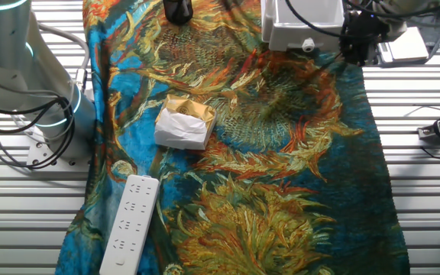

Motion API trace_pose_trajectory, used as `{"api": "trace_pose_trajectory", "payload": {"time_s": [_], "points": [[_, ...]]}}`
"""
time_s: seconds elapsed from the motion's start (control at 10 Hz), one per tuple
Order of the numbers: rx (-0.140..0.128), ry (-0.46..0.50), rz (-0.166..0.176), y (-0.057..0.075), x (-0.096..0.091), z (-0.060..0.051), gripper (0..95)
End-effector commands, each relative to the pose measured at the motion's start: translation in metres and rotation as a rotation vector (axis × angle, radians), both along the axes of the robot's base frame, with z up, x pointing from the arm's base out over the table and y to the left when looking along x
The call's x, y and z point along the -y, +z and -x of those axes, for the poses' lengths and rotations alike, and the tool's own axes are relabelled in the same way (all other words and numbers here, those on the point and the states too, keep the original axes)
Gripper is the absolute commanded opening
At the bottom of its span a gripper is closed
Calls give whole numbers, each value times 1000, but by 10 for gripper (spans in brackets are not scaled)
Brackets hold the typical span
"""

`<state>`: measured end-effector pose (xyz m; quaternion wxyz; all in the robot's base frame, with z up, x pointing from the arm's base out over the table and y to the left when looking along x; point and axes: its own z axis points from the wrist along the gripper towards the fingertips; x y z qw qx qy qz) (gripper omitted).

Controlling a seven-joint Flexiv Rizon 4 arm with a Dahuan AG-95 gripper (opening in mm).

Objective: Use the gripper to push and close the drawer

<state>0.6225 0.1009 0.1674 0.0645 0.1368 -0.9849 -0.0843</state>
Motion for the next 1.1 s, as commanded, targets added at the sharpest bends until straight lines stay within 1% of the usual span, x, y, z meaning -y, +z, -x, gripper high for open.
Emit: {"api": "trace_pose_trajectory", "payload": {"time_s": [0.1,0.3,0.4,0.5,0.6,0.8,1.1], "points": [[12,214,-1,0,0,-1,0],[13,228,-2,4,4,2,0],[14,222,-10,4,1,1,0],[15,212,-29,3,-1,0,0],[11,170,-59,3,-6,-2,0],[-1,90,-93,3,-19,-5,0],[-10,47,-109,6,-30,-7,0]]}}
